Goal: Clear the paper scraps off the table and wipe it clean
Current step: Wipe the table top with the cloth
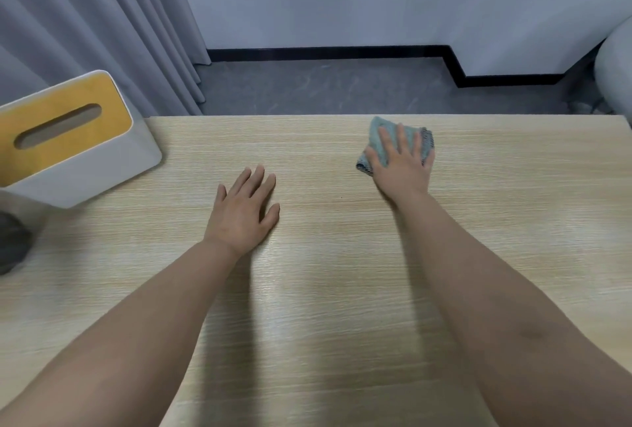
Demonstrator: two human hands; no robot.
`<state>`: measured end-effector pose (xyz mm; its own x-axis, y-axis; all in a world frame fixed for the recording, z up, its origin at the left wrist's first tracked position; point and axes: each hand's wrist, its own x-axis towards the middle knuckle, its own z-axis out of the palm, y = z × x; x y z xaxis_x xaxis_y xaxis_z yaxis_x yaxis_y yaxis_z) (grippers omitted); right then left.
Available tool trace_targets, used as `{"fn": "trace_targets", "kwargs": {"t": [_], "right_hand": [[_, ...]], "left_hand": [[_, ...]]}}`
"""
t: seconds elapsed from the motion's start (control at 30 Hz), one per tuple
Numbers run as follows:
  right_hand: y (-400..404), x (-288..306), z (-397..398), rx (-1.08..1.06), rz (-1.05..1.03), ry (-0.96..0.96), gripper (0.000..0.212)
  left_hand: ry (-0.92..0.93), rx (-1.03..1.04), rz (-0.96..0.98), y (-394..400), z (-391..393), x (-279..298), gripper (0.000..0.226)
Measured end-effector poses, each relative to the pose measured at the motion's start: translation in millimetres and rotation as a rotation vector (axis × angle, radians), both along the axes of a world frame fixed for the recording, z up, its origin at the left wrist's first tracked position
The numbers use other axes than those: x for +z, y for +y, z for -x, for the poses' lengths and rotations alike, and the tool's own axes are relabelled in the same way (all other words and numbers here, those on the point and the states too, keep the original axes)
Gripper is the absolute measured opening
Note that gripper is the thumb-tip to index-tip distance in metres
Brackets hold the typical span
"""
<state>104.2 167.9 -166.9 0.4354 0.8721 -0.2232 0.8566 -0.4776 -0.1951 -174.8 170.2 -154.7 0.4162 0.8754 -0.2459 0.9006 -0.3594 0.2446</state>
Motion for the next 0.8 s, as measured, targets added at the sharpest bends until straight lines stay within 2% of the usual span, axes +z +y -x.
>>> {"fn": "trace_targets", "kwargs": {"t": [0.13,0.4,0.57,0.8], "right_hand": [[-12,-1,14,-0.080,0.017,-0.021,0.057],[-39,0,93,0.212,0.011,-0.031,0.057],[-47,2,64,0.345,0.023,0.014,0.059],[-57,8,30,0.295,0.069,0.005,0.062]], "left_hand": [[0.021,-0.015,0.025,-8,3,3,0.058],[0.041,-0.050,0.065,-17,7,9,0.061],[0.003,-0.058,0.089,-21,13,10,0.061],[0.021,-0.139,0.121,-25,24,14,0.064]]}}
